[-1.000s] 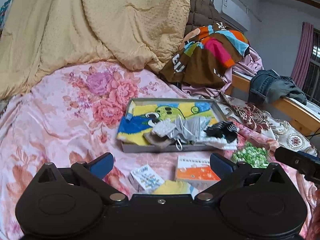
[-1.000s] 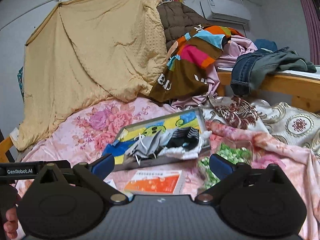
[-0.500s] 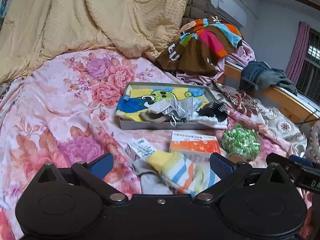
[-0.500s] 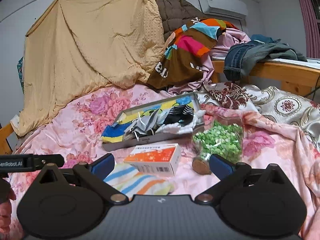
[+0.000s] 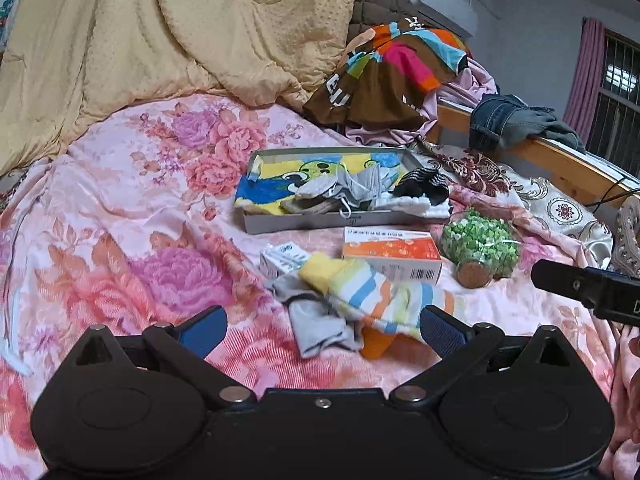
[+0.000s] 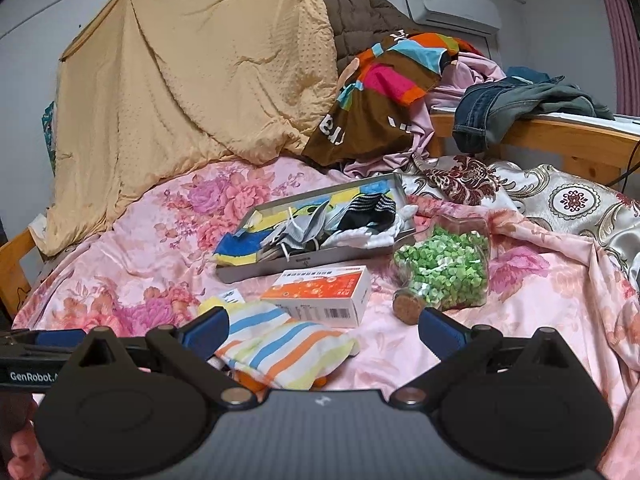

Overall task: Organize soft objects
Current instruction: 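Move both tools back over the remaining clutter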

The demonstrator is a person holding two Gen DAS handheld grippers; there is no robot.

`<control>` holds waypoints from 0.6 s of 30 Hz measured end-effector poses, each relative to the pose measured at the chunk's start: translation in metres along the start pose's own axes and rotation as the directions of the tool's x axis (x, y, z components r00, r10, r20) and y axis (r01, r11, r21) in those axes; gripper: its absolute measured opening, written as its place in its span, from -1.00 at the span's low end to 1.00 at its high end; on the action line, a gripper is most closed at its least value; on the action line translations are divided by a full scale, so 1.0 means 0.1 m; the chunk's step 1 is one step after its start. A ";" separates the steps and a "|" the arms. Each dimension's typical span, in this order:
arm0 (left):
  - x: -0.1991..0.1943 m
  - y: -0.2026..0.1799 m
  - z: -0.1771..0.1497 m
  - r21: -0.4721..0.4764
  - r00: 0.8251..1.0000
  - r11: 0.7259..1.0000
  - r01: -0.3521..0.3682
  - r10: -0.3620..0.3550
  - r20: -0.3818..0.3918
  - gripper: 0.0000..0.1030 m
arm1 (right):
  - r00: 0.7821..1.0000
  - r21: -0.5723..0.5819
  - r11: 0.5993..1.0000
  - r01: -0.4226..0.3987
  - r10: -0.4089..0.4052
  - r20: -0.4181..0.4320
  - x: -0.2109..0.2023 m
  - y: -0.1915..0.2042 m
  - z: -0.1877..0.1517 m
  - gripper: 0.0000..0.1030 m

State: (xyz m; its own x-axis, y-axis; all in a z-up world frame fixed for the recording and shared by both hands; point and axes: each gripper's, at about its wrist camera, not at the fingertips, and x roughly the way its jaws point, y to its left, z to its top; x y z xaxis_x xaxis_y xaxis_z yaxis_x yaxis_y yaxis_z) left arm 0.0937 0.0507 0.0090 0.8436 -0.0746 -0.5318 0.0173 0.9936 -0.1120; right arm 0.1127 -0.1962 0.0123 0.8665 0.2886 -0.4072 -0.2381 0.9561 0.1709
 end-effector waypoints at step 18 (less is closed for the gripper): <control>-0.02 0.25 -0.24 0.011 0.999 0.999 -0.048 0.048 0.001 0.98 | 0.999 -0.045 0.998 -0.039 0.038 -0.029 -0.01 0.18 -0.17 1.00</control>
State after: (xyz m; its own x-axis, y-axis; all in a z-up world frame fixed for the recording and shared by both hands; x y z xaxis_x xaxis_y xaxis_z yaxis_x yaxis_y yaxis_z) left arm 0.0796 0.0738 -0.0127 0.8440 -0.0267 -0.5356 -0.0173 0.9969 -0.0769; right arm 0.1001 -0.1789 0.0002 0.8437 0.3263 -0.4263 -0.2918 0.9453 0.1460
